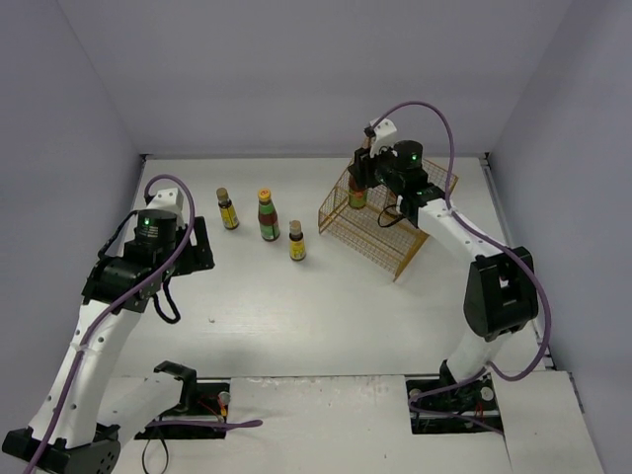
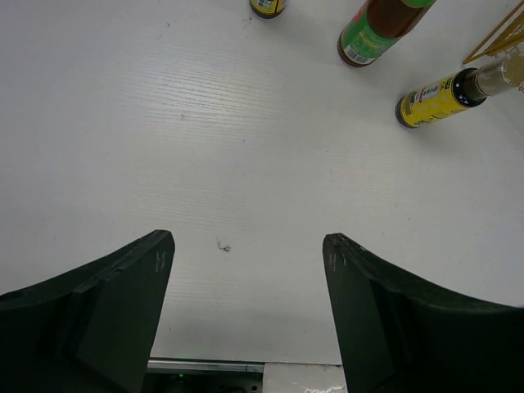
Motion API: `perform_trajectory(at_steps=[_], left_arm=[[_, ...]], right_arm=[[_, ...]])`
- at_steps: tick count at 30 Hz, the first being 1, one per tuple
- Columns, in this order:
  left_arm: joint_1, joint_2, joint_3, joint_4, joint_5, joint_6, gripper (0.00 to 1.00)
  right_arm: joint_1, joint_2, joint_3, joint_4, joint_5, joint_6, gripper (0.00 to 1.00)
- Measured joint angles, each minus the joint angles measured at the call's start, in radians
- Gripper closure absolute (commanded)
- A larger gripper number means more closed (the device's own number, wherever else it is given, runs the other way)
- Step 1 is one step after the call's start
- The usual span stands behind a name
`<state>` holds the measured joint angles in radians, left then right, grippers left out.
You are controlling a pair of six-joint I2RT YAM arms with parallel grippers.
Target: Organize the condiment bottles
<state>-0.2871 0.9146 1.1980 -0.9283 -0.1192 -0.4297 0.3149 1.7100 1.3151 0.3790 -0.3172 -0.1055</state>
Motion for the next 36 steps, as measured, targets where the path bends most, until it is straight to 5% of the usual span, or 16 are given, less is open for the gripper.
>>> perform_trajectory(at_steps=[6,25,36], left_arm=[[0.000,-0.004,-0.011,0.007,-0.001,-0.002,0.27],[0.000,-0.050,-0.051,0.010,-0.001,-0.002,0.27],[0.000,-0.051,-0.050,0.008,-0.001,-0.002,0.27]], right_arm=[[-0.002,0.011,-0.068,0.032,-0.008,0.002,0.82],[-0.002,-0.026,-0.120,0.092,-0.018,-0.001,0.17],[0.072,-0.156,0.113,-0.119,-0.011,-0.014,0.00]])
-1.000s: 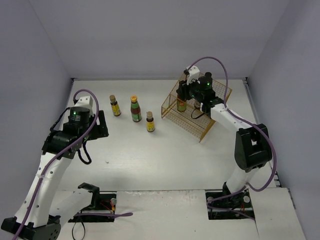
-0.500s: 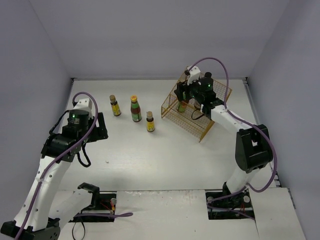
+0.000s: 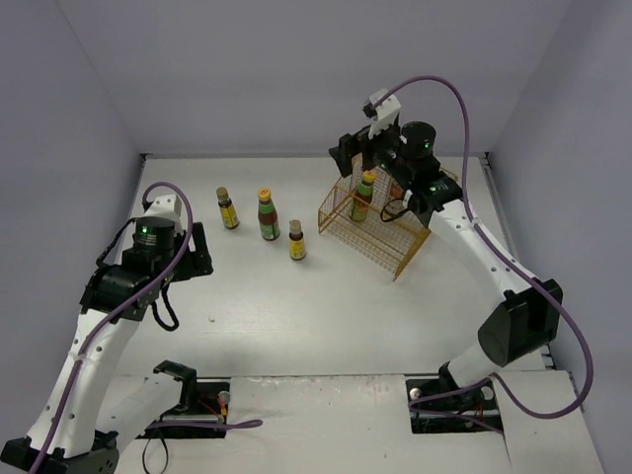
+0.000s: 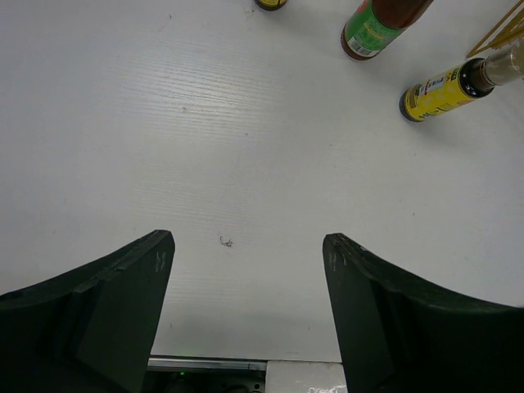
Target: Organize the condiment bottles
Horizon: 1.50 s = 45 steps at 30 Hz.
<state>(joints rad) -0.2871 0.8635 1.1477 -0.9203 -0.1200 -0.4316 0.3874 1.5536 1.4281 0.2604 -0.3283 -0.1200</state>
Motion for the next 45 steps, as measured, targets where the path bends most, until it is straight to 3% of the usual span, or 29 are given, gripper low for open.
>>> perform_trajectory(at_steps=[7,14,26,31,37,43,44,45], left_arm=[[0.000,-0.010,0.000,-0.015,-0.002,0.000,0.27],[0.000,-0.016,0.008,-0.023,-0.011,0.000,0.27],[0.000,-0.022,0.010,-0.040,-0.016,-0.002,0.27],[0.000,-0.024,0.010,-0.049,-0.018,-0.007,0.27],[0.000,-0.024,0.010,-0.054,-0.025,-0.009,0.27],[0.000,-0.025,0.010,-0.062,-0.036,-0.008,0.27],[0.000,-0.026,0.010,-0.064,-0.037,-0.008,0.27],[0.000,-0.026,0.010,-0.064,-0.038,-0.008,0.27]], right_arm=[[0.178,0.004,0.080,-0.067,-0.005,0.019,0.00],[0.321,0.171,0.109,-0.083,0.043,0.062,0.00],[0.372,0.442,0.178,-0.069,0.175,0.151,0.00],[0.373,0.503,0.211,-0.019,0.199,0.164,0.06],[0.373,0.567,0.232,0.030,0.209,0.171,0.26],[0.373,0.592,0.237,0.060,0.212,0.168,0.67],[0.374,0.592,0.237,0.063,0.212,0.166,0.82],[0.374,0.592,0.237,0.064,0.211,0.163,0.89]])
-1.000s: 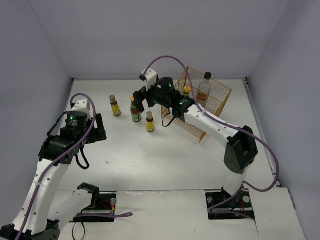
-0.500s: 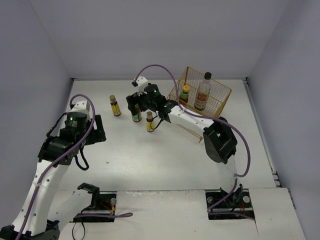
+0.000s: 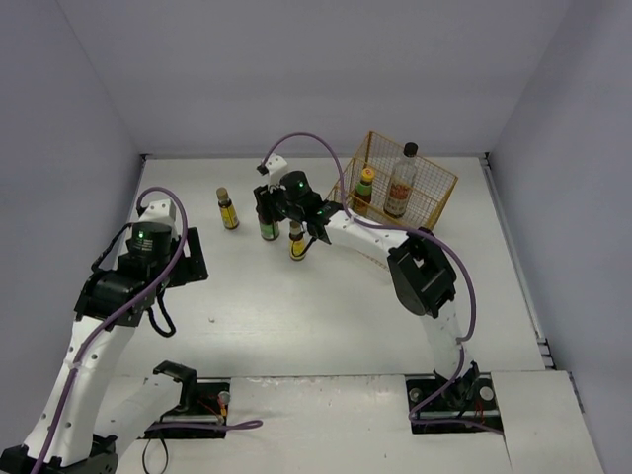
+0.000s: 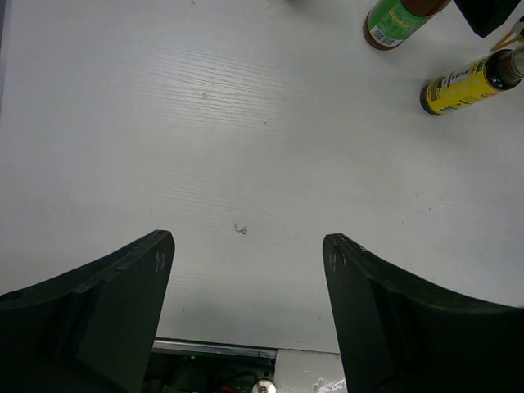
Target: Organize the condiment bottles
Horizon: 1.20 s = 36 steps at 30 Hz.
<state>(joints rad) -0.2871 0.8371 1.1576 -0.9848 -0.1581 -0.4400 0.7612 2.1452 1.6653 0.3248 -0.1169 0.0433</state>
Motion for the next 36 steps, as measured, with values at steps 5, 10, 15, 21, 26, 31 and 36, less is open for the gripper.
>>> perform_trajectory(at_steps=[5,10,15,21,26,31,36], left_arm=[[0.000,-0.004,0.000,-0.003,-0.005,0.000,0.27],[0.000,-0.004,0.002,-0.005,-0.005,0.000,0.27],[0.000,-0.003,0.020,-0.004,-0.005,0.001,0.27],[0.000,0.011,0.047,-0.002,-0.005,0.014,0.27],[0.000,0.044,0.078,0.002,-0.004,0.026,0.27],[0.000,0.074,0.104,0.015,0.005,0.035,0.27],[0.000,0.099,0.114,0.024,0.020,0.038,0.27]], right_arm=[[0.004,0.000,0.000,0.001,-0.011,-0.031,1.00],[0.008,-0.009,0.011,-0.006,-0.033,-0.067,1.00],[0.012,-0.106,0.011,-0.063,-0.040,-0.097,1.00],[0.012,-0.344,0.010,-0.141,-0.017,-0.128,1.00],[0.010,-0.597,-0.045,-0.158,0.046,-0.146,1.00],[-0.038,-0.789,-0.163,-0.182,0.101,-0.146,1.00],[-0.206,-0.874,-0.298,-0.248,0.131,-0.124,1.00]])
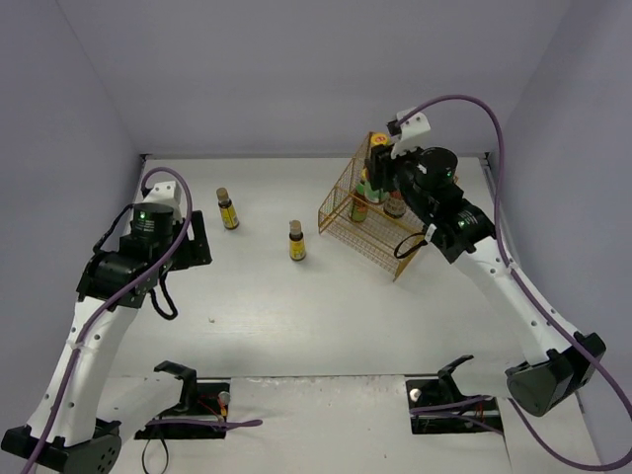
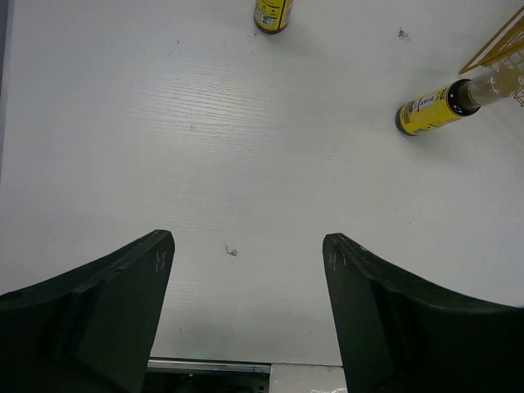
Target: Organize the condiment bottles
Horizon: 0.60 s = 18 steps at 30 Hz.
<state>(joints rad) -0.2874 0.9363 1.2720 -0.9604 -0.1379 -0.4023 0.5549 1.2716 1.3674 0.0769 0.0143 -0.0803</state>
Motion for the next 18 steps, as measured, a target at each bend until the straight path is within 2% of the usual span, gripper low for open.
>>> perform_trajectory(at_steps=[7,18], left_arm=[[0.000,0.013,0.000,0.001,0.011,0.000,0.27],[-0.001,0.013,-0.002,0.010,0.026,0.000,0.27]], right_arm=[[-0.189,-0.008,-0.146,-0.049,-0.007,0.013,1.00],[-0.314,-0.008,-0.288,0.104,-0.079,0.032,1.00]])
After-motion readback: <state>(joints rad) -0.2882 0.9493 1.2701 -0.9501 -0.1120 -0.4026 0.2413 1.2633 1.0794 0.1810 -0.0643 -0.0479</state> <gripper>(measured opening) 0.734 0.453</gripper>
